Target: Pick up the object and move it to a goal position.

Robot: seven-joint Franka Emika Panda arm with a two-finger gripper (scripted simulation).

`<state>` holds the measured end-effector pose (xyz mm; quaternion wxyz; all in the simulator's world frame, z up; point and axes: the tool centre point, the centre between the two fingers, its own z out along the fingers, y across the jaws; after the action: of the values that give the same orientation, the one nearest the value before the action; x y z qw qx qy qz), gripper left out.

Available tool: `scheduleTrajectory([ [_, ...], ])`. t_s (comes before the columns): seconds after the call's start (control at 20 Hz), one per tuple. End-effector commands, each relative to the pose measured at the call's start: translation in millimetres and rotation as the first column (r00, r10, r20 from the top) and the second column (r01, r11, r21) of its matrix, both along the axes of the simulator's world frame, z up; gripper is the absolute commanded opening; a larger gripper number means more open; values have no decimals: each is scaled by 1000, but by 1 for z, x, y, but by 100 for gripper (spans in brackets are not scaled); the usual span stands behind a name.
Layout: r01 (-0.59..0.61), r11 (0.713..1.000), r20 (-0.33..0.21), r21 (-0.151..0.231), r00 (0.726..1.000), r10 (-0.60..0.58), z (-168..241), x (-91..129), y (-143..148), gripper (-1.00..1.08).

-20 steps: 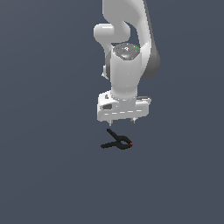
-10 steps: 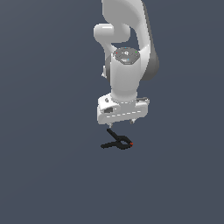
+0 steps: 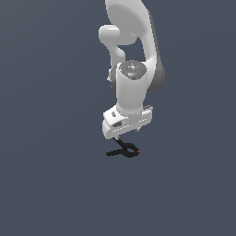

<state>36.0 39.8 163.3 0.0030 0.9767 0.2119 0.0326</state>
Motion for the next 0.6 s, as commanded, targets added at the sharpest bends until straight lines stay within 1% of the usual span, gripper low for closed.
scheduleTrajectory([
  [0.0,-72,997,-6,-7,997,72,-8,1,-1,100],
  [0.25,-214,977,-19,-18,977,214,-23,2,-2,100],
  [0.4,-298,954,-27,-22,954,297,-33,3,-3,100],
  [0.55,-379,925,-35,-24,925,378,-42,3,-4,100],
])
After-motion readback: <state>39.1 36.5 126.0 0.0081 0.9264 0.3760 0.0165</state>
